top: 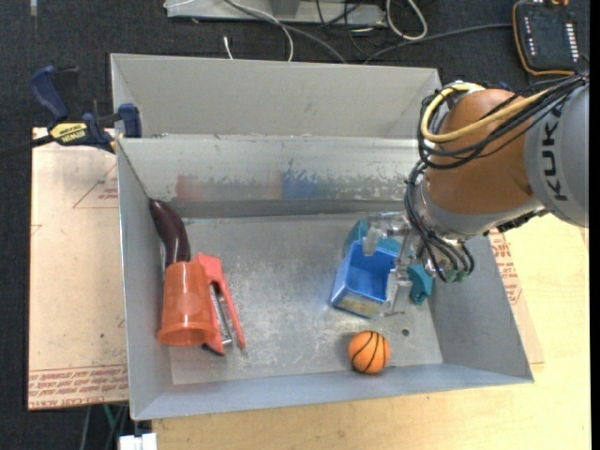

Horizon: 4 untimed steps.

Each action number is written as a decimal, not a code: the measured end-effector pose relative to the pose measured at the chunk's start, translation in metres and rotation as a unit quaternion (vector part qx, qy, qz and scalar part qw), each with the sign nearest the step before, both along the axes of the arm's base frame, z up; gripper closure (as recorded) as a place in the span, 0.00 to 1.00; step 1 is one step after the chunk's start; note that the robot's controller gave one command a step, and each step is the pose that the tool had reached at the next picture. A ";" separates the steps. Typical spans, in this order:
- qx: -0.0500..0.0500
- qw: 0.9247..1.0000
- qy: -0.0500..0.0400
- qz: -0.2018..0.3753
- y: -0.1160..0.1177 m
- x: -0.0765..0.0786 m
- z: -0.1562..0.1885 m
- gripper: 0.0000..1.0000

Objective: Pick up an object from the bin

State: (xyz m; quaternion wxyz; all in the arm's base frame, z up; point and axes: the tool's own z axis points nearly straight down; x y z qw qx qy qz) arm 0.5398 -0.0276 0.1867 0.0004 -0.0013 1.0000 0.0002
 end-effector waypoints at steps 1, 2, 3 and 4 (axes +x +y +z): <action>0.000 1.000 0.000 0.000 0.000 0.000 0.000 0.00; 0.000 1.000 0.000 -0.001 -0.004 0.000 -0.018 0.00; 0.000 1.000 -0.002 0.003 -0.007 0.006 -0.027 0.00; 0.000 1.000 -0.002 0.007 -0.016 0.022 -0.036 0.00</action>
Offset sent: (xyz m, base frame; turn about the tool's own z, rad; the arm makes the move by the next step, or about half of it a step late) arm -0.0007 -0.0050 -0.0171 0.0014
